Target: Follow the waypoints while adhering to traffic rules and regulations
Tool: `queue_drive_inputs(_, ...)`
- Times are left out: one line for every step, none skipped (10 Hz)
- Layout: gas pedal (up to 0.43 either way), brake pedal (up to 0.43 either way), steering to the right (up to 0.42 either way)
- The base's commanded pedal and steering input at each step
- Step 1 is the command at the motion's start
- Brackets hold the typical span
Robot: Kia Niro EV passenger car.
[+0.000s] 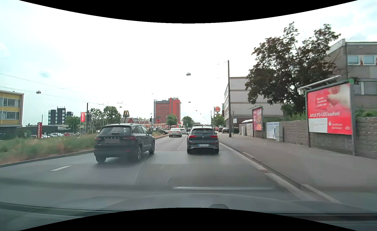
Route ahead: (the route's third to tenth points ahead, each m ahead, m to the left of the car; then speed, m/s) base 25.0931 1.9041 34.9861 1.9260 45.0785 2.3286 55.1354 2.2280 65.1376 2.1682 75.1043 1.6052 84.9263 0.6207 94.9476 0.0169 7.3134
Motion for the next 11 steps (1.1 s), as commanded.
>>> queue_drive_inputs(0.028,0.000,-0.009)
queue_drive_inputs(0.028,0.000,-0.009)
queue_drive_inputs(0.028,0.000,-0.009)
queue_drive_inputs(0.028,0.000,-0.010)
queue_drive_inputs(0.028,0.000,-0.010)
queue_drive_inputs(0.028,0.000,-0.010)
queue_drive_inputs(0.028,0.000,-0.010)
queue_drive_inputs(0.028,0.000,-0.010)
queue_drive_inputs(0.028,0.000,-0.011)
queue_drive_inputs(0.028,0.000,-0.011)
queue_drive_inputs(0.028,0.000,-0.011)
